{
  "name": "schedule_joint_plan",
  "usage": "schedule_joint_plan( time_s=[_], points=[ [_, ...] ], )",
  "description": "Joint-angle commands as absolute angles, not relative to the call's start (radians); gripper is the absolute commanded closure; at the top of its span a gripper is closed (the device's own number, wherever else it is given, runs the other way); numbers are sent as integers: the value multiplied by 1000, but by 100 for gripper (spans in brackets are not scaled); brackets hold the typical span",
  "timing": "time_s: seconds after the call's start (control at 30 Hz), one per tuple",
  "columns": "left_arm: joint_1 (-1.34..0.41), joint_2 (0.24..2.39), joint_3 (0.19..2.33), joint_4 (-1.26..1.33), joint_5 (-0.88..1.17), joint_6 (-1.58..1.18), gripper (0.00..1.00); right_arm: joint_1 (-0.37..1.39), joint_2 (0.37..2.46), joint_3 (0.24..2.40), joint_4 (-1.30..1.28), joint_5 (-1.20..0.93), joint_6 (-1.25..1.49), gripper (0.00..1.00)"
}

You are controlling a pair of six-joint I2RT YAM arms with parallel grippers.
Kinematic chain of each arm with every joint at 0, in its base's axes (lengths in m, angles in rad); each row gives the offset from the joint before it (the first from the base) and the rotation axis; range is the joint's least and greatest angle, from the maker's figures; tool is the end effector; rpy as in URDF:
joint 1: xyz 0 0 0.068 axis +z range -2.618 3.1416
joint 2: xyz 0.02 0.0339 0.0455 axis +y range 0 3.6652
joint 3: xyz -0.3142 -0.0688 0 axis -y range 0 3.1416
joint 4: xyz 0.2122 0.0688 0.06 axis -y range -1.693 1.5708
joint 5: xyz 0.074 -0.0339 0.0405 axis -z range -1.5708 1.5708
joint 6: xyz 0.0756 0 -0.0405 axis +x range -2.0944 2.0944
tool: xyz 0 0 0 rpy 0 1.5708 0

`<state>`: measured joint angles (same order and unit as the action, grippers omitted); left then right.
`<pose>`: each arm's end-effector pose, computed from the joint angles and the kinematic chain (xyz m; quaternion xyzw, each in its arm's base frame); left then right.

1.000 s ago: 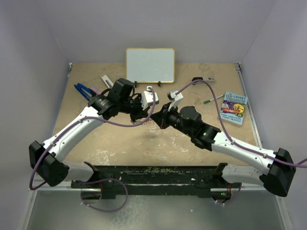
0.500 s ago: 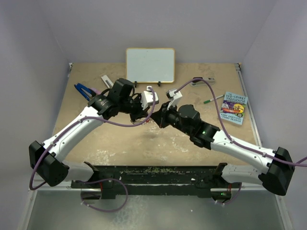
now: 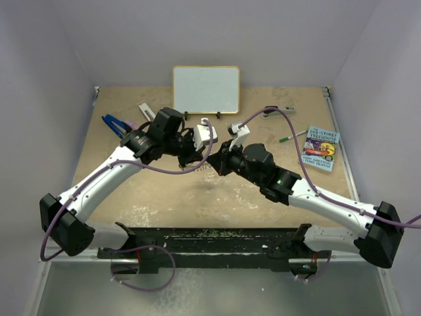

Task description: Put the keys on the keyring

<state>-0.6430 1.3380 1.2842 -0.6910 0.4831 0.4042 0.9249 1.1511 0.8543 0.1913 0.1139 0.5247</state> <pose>0.1920 -0.1878 0.3722 0.5278 0.7222 -0.2640 0.3608 0.1638 0.2030 0.3800 -0.1102 0.7350 0.4110 0.5280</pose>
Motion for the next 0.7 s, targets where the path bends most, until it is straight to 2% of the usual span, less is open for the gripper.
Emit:
schedule_joint_plan(
  time_s=[0.0,0.67],
  points=[
    [-646,1303,1322,-667,514,407,97,925,1144,887,199,155,533,100],
    [-647,1301,1319,-667,519,411,97,925,1146,898,167,181,553,100]
  ],
)
